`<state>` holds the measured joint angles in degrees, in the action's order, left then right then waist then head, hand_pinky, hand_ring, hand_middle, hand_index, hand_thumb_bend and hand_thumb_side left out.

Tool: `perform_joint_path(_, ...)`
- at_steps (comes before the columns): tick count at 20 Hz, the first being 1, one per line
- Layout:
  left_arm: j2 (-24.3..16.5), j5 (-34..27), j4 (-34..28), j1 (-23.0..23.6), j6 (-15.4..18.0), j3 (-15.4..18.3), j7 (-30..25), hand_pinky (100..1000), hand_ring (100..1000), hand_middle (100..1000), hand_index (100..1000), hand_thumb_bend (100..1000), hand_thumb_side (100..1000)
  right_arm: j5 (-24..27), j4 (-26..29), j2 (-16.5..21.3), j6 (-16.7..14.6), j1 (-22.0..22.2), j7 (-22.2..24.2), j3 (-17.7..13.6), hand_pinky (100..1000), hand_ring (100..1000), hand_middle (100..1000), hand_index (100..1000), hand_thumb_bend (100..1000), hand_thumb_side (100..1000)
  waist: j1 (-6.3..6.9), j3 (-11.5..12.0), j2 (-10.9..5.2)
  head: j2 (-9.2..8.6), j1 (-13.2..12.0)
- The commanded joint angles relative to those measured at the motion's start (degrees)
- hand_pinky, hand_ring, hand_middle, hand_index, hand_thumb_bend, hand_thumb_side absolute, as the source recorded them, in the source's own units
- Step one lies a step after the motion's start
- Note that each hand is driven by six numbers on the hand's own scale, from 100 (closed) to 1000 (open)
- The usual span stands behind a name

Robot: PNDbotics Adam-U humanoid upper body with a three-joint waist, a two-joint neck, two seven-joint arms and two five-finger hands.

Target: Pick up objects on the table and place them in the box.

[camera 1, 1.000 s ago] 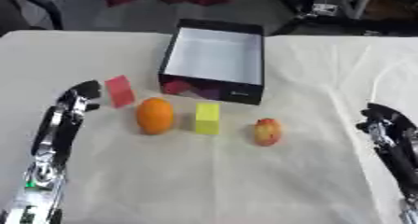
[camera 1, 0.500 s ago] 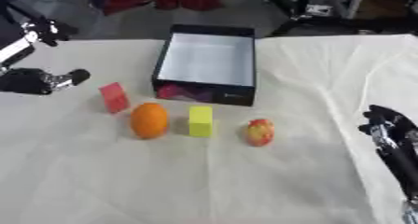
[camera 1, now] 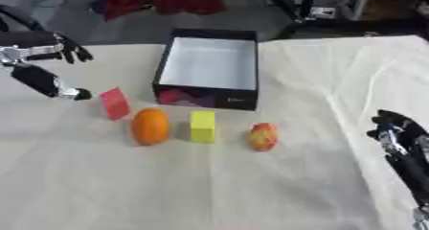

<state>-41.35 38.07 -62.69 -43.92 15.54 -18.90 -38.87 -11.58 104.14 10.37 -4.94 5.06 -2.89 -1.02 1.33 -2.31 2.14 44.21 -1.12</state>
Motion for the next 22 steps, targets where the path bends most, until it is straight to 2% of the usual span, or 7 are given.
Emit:
perform_joint_path(1,2.78,4.38,6.22,-2.62,2.28,0.86,-0.6,779,742,761,889,527,599,-0.02,0.54,0.82,-0.11,-0.4,0.11,-0.05,741,651,707,808,100,686,0.59,-0.03,-1.45,-0.09,0.1)
perform_joint_path(5,6.49,10.27,11.37,-4.09,4.47,2.21,1.39,774,737,756,886,517,586,0.04,0.55,0.67,-0.15,-0.49,0.17,-0.01,741,651,707,808,100,685,0.44,-0.23,-1.37,-0.09,-0.07)
perform_joint_path(9,8.0,14.65,13.46,-4.61,4.92,3.21,4.96,770,738,763,886,508,580,0.07,0.56,0.56,-0.17,-0.58,0.17,-0.04,742,651,707,809,100,687,0.41,-0.34,-1.24,-0.09,-0.13)
perform_joint_path(16,8.83,21.32,14.71,-4.68,1.24,4.53,14.57,767,741,772,883,502,577,0.05,0.56,0.49,-0.18,-0.63,0.16,-0.1,742,652,707,809,100,687,0.38,-0.33,-1.11,-0.09,0.01)
perform_joint_path(22,10.2,23.21,17.37,-4.5,0.12,5.46,16.02,766,737,775,882,497,584,0.09,0.57,0.44,-0.23,-0.65,0.27,-0.03,743,652,707,809,100,686,0.27,-0.36,-1.14,-0.09,0.05)
